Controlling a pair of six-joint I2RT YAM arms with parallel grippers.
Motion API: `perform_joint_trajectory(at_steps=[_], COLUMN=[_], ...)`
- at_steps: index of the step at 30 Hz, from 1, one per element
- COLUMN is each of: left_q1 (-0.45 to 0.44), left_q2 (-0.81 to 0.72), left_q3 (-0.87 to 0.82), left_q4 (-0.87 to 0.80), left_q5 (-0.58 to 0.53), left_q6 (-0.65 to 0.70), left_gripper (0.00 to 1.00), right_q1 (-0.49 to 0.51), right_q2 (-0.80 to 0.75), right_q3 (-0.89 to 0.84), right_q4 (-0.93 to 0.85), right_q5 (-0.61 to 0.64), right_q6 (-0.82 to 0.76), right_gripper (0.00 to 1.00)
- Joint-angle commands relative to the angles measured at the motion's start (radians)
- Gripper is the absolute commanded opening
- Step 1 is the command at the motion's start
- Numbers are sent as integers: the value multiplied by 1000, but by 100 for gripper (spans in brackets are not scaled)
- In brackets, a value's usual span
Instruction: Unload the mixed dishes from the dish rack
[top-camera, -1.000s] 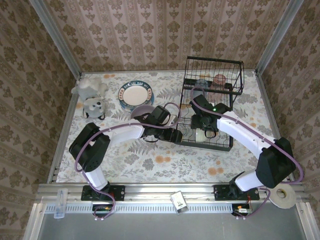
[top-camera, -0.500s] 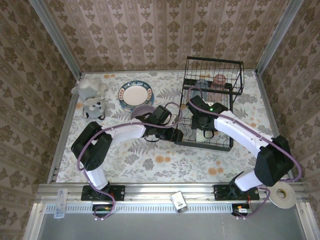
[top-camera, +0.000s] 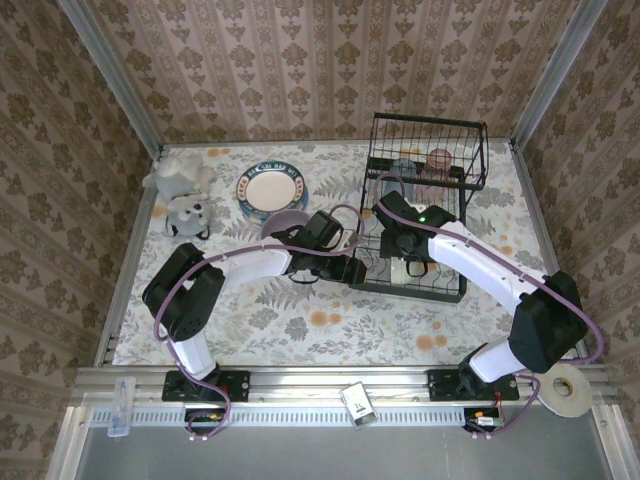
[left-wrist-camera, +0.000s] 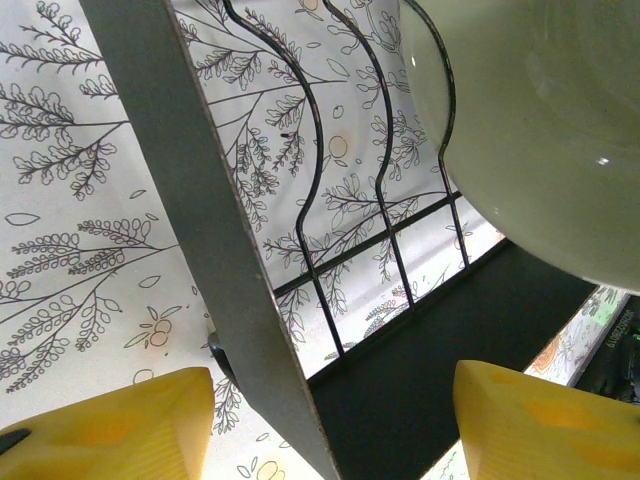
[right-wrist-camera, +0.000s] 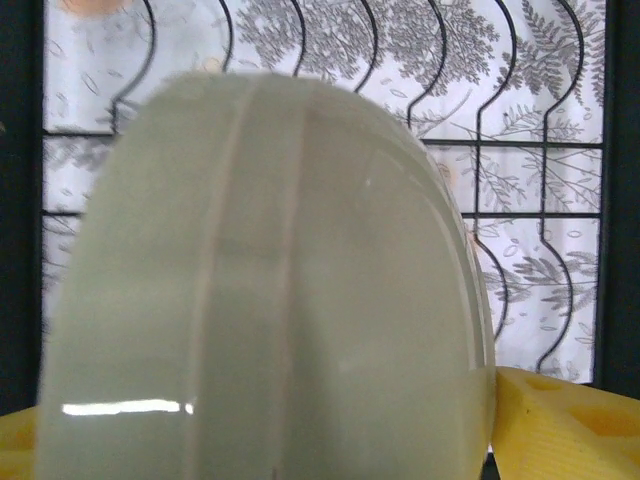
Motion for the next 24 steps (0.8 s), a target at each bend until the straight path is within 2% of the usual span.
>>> perform_joint_trajectory(at_steps=[1, 4, 15, 24], left_q1=[-4, -4, 2, 6], left_q2=[8, 7, 0, 2], left_q3=[17, 16, 8, 15], left_q4=[-17, -15, -18, -15], left_q5=[-11, -11, -12, -10], left_q6=[-1, -1, 2, 2], left_gripper=[65, 65, 65, 65], right_q1=[9, 7, -61, -181], right_q2=[-35, -36, -128, -161], right_q3=[42, 39, -3, -62], right_q4=[59, 59, 26, 0], right_q5=[-9, -14, -107, -271], right_q6=[7, 1, -70, -137], right_gripper=[93, 100, 100, 100])
